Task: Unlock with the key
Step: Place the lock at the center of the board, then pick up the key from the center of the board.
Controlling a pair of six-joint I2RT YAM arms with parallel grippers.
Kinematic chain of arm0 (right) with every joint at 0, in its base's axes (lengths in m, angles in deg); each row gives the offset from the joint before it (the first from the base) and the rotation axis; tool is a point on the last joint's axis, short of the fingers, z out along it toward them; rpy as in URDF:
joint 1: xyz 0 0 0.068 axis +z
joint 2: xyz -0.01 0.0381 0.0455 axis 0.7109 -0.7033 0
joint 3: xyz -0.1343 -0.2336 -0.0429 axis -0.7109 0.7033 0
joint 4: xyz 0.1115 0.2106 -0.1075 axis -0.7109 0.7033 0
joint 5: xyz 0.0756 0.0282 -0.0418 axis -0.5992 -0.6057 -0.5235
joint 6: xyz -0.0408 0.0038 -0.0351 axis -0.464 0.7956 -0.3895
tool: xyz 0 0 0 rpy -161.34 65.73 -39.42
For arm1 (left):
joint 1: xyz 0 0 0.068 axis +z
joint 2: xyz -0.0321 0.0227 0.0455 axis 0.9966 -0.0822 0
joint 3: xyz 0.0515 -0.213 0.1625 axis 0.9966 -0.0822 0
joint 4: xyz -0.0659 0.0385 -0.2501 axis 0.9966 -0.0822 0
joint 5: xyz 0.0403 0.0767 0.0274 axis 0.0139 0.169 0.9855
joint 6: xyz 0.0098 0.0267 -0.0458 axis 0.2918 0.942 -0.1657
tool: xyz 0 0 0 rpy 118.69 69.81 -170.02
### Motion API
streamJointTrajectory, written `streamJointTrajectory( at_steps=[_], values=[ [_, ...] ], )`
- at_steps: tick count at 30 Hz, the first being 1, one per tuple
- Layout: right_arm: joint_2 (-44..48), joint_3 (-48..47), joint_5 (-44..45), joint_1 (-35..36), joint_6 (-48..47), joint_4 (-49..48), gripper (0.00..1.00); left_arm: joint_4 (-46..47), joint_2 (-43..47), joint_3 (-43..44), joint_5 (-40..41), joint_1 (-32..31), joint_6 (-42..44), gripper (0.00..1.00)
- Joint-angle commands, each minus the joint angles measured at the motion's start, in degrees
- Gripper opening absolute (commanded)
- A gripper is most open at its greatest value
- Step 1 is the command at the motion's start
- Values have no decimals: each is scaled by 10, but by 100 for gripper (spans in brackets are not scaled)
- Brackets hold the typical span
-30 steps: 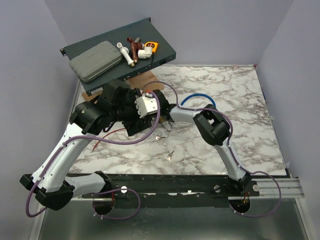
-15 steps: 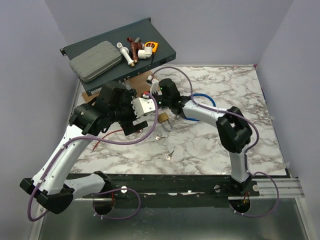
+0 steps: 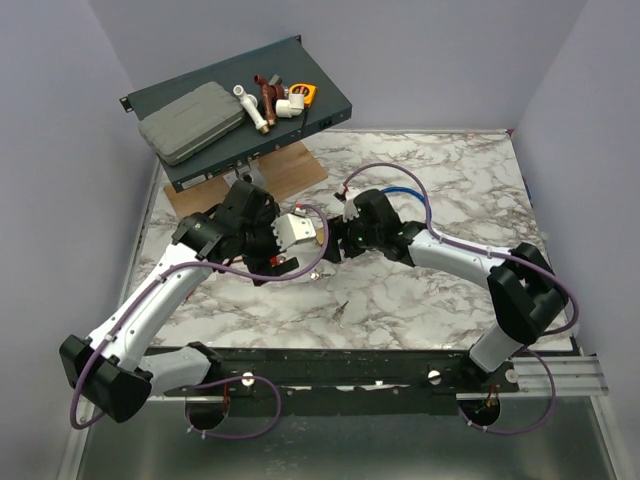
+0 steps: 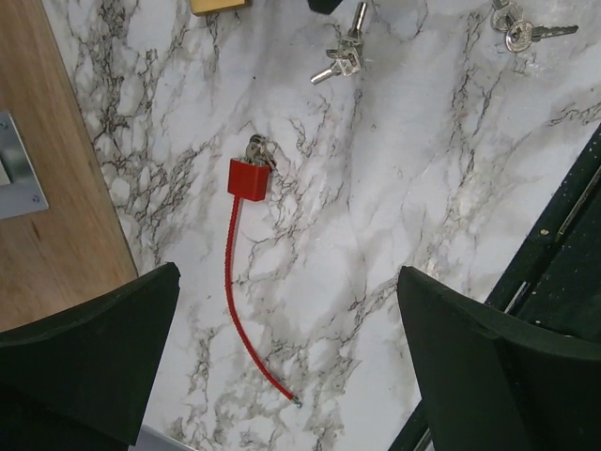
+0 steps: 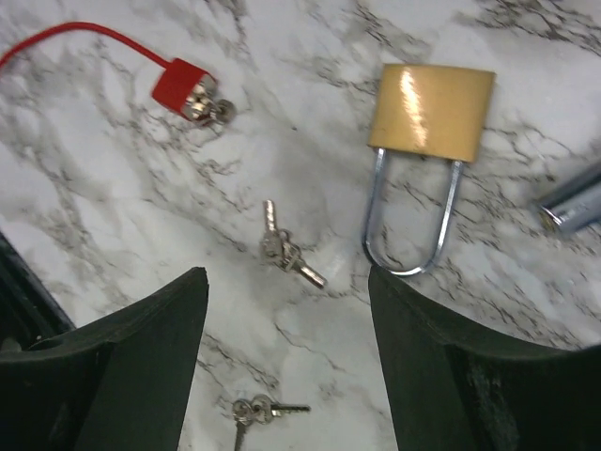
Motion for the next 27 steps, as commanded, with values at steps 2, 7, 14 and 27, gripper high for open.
streamJointTrajectory(
  at_steps=[2, 7, 14, 27],
  values=[
    [37, 10, 109, 3, -8, 23, 70, 38, -40, -13, 6, 7, -1, 98],
    [15, -5, 72, 2, -14, 19, 68, 43, -68, -19, 7, 9, -5, 97],
    [-40, 12, -20, 9, 15, -54, 55, 68, -71, -51, 1, 14, -21, 96],
    [-103, 15, 13, 68, 3, -74, 50, 83, -42, -88, -4, 27, -27, 97]
  ],
)
